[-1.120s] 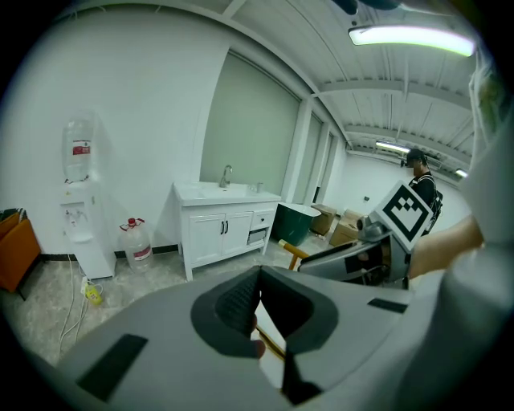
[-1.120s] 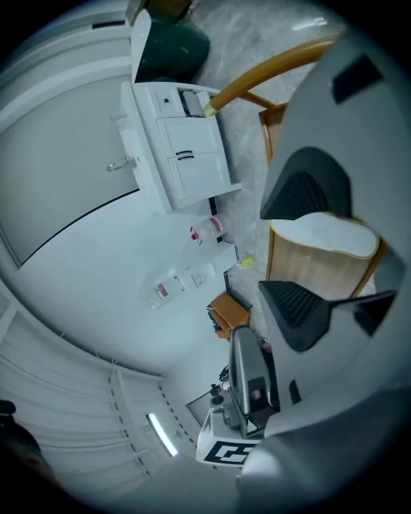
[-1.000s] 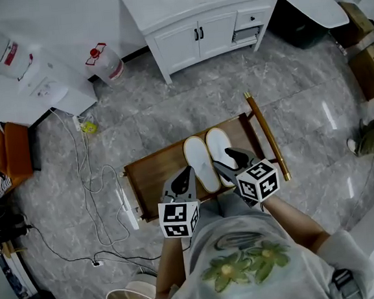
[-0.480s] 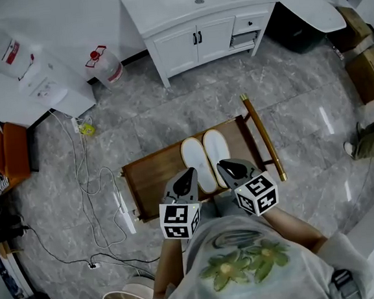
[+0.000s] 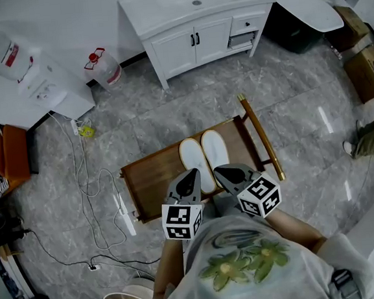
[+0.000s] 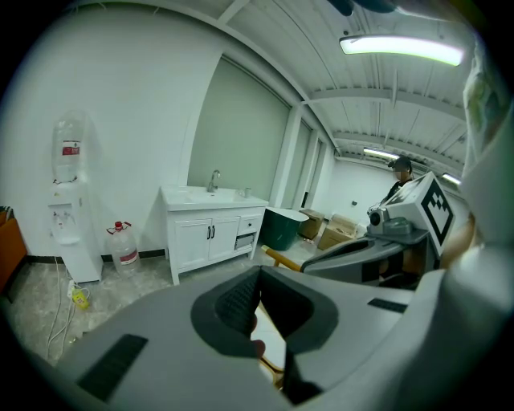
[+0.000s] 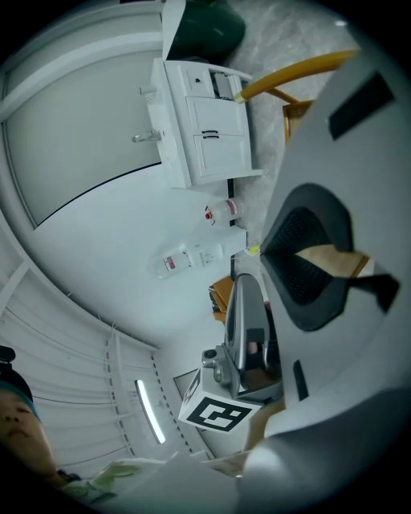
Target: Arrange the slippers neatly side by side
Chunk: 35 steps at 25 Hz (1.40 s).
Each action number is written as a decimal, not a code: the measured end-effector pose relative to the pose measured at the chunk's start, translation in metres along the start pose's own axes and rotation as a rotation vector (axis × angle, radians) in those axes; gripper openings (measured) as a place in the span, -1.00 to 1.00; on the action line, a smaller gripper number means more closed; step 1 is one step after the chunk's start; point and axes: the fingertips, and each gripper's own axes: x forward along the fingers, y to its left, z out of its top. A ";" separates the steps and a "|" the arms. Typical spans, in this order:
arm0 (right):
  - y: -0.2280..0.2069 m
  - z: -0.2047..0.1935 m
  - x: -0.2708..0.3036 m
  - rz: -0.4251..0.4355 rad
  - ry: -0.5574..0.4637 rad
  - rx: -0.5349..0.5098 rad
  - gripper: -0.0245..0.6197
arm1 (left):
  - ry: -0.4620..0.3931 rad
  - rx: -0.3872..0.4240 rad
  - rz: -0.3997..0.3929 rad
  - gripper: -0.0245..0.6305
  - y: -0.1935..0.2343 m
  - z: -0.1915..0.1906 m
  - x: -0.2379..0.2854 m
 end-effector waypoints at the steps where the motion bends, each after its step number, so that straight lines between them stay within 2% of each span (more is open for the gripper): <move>1: 0.001 0.000 0.000 0.002 0.000 -0.001 -0.90 | 0.000 0.000 -0.001 -0.88 -0.001 0.000 0.000; 35: 0.003 -0.015 -0.016 -0.019 0.017 -0.023 -0.90 | 0.004 -0.008 0.004 -0.88 -0.013 -0.010 -0.013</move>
